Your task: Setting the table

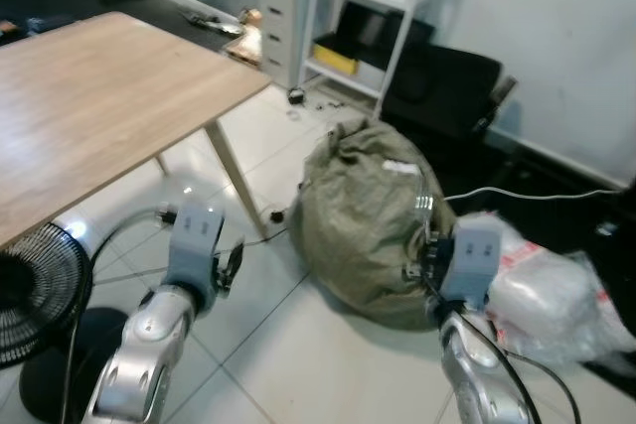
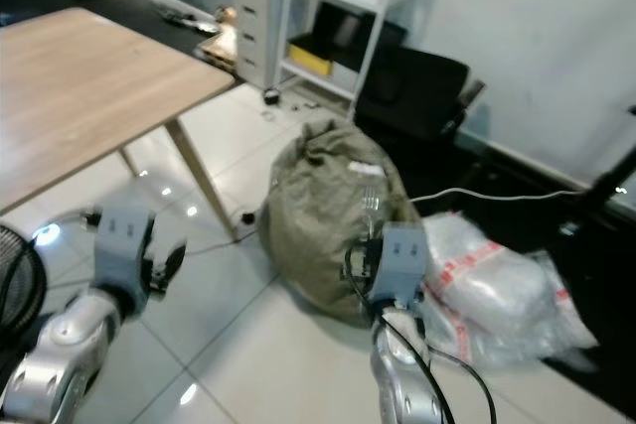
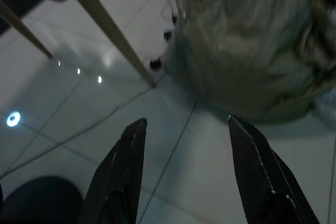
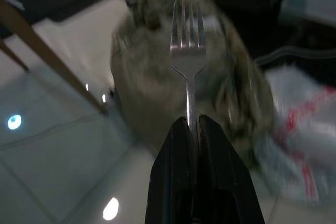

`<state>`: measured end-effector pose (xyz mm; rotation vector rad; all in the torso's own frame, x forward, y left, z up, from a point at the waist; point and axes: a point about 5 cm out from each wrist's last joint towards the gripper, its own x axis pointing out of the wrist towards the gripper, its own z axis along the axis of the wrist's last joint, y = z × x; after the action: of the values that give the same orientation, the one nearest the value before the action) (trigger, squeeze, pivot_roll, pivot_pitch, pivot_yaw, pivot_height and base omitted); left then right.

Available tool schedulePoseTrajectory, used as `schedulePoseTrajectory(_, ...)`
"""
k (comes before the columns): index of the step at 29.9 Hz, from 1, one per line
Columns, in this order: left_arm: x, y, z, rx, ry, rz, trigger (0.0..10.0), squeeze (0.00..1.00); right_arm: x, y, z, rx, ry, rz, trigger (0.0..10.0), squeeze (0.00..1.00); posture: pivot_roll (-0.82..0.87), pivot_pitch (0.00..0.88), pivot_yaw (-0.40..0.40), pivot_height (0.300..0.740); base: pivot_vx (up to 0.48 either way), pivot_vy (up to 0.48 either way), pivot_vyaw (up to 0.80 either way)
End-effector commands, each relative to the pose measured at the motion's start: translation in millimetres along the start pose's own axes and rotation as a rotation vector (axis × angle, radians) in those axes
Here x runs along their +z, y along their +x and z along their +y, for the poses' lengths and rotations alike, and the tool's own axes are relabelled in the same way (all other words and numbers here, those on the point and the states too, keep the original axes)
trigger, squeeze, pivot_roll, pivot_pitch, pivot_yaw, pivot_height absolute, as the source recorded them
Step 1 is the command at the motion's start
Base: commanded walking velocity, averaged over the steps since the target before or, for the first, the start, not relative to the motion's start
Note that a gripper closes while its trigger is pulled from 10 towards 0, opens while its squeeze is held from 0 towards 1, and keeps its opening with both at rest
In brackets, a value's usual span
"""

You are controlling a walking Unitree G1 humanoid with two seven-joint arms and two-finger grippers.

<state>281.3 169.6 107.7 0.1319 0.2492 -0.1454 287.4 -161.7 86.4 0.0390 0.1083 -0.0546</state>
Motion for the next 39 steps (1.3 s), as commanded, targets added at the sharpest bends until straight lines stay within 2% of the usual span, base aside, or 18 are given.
schedulePoseTrajectory(1,-16,-0.9,0.3,-0.006,0.012,0.032,10.0,0.0,-15,-2.9,-5.7,-0.003,-0.005,0.053,10.0,0.0,-0.02,0.043,0.041,0.74,0.0,0.0,-0.8)
schedulePoseTrajectory(2,-42,-4.2,4.0,0.002,0.015,0.102,10.0,0.0,-35,-7.8,-9.3,0.013,-0.017,0.13,10.0,0.0,-0.02,0.042,0.041,0.74,0.0,0.0,-0.8)
schedulePoseTrajectory(3,-42,-4.2,4.0,0.002,0.015,0.102,10.0,0.0,-35,-7.8,-9.3,0.013,-0.017,0.13,10.0,0.0,-0.02,0.042,0.041,0.74,0.0,0.0,-0.8)
schedulePoseTrajectory(6,-74,-10.0,7.2,-0.017,0.029,0.191,10.0,0.0,-61,-16.1,-16.0,0.016,-0.04,0.227,10.0,0.0,-0.02,0.041,0.036,0.74,0.0,0.0,-0.8)
schedulePoseTrajectory(7,-74,-10.0,7.2,-0.017,0.029,0.191,10.0,0.0,-61,-16.1,-16.0,0.016,-0.04,0.227,10.0,0.0,-0.02,0.041,0.036,0.74,0.0,0.0,-0.8)
schedulePoseTrajectory(8,-86,-12.5,8.3,-0.036,0.026,0.223,10.0,0.0,-73,-19.9,-22.3,-0.014,-0.051,0.277,10.0,0.0,-0.02,0.041,0.035,0.74,0.0,0.0,-0.8)
schedulePoseTrajectory(11,-95,-14.8,8.9,-0.053,0.016,0.25,10.0,0.0,-83,-23.6,-27.6,-0.036,-0.07,0.326,10.0,0.0,-0.02,0.042,0.034,0.74,0.0,0.0,-0.8)
schedulePoseTrajectory(13,-116,-20.1,9.9,-0.079,-0.038,0.316,10.0,0.0,-102,-32.6,-36.3,-0.061,-0.087,0.42,10.0,0.0,-0.03,0.042,0.037,0.74,0.0,0.0,-0.8)
schedulePoseTrajectory(14,-116,-20.1,9.9,-0.079,-0.038,0.316,10.0,0.0,-102,-32.6,-36.3,-0.061,-0.087,0.42,10.0,0.0,-0.03,0.042,0.037,0.74,0.0,0.0,-0.8)
schedulePoseTrajectory(15,-135,-26.2,9.8,-0.089,-0.043,0.379,10.0,0.0,-116,-41.1,-43.2,-0.091,-0.067,0.482,10.0,0.0,-0.03,0.046,0.036,0.74,0.0,0.0,-0.8)
schedulePoseTrajectory(17,-142,-28.9,10.0,-0.087,-0.014,0.401,10.0,0.0,-120,-44.6,-45.1,-0.098,-0.054,0.498,10.0,0.0,-0.03,0.046,0.036,0.74,0.0,0.0,-0.8)
schedulePoseTrajectory(20,-144,-29.3,8.5,-0.088,-0.035,0.406,10.0,0.0,-124,-47.1,-46.6,-0.099,-0.057,0.509,10.0,0.0,-0.03,0.048,0.035,0.74,0.0,0.0,-0.8)
schedulePoseTrajectory(39,-138,-15.7,4.3,-0.117,0.0,0.342,10.0,0.0,-121,-41.3,-47.5,-0.105,-0.05,0.462,10.0,0.0,-0.04,0.051,0.044,0.74,0.0,0.0,-0.8)
